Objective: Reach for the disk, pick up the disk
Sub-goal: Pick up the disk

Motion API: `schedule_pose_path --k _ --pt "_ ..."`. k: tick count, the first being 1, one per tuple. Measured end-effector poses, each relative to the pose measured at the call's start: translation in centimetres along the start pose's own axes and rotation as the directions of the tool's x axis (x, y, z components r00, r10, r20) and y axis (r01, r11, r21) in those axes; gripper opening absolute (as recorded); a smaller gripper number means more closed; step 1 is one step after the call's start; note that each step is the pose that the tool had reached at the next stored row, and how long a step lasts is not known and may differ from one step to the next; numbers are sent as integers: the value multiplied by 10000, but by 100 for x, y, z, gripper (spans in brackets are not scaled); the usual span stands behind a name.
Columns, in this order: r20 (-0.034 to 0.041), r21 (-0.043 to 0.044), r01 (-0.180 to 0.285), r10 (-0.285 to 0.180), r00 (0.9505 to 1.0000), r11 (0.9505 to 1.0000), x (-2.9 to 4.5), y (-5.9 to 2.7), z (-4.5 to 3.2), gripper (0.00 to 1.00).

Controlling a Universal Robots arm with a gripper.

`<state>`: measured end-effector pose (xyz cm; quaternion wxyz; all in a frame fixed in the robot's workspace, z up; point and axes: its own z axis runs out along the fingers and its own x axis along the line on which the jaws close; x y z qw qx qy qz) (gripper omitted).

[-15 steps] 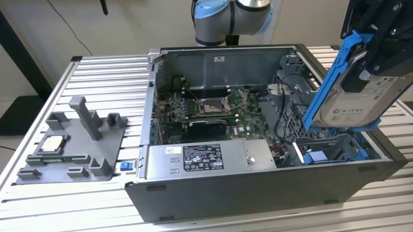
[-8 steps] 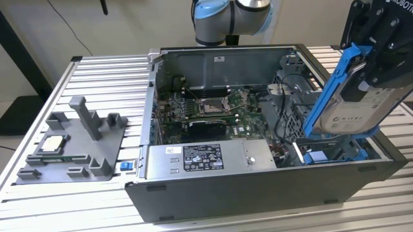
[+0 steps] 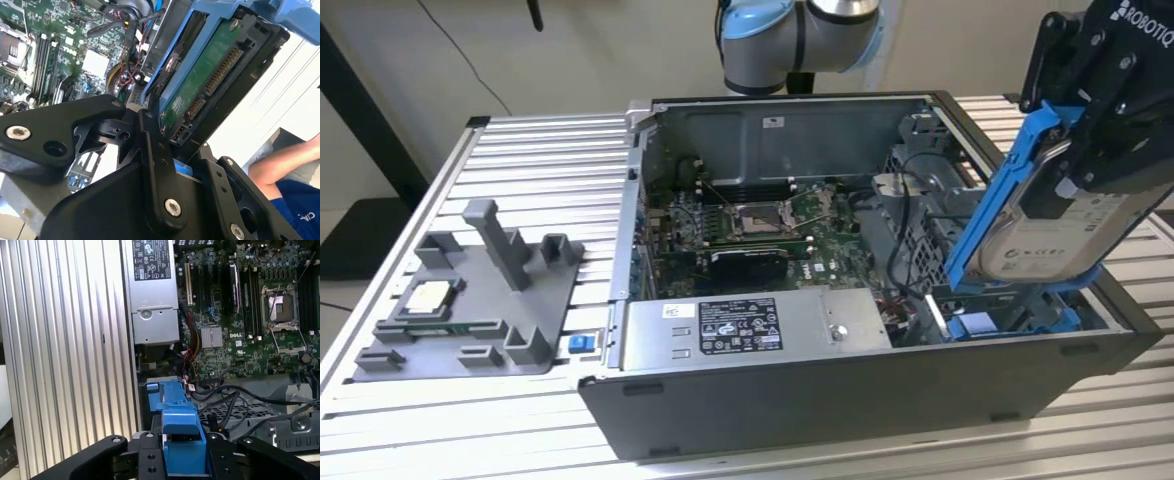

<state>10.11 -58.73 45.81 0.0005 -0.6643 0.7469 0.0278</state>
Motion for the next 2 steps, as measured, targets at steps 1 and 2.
schedule_pose_path --k 1,2 --pt "0 0 0 0 10000 10000 0 0 0 0" --pt "0 0 0 0 10000 10000 0 0 0 0"
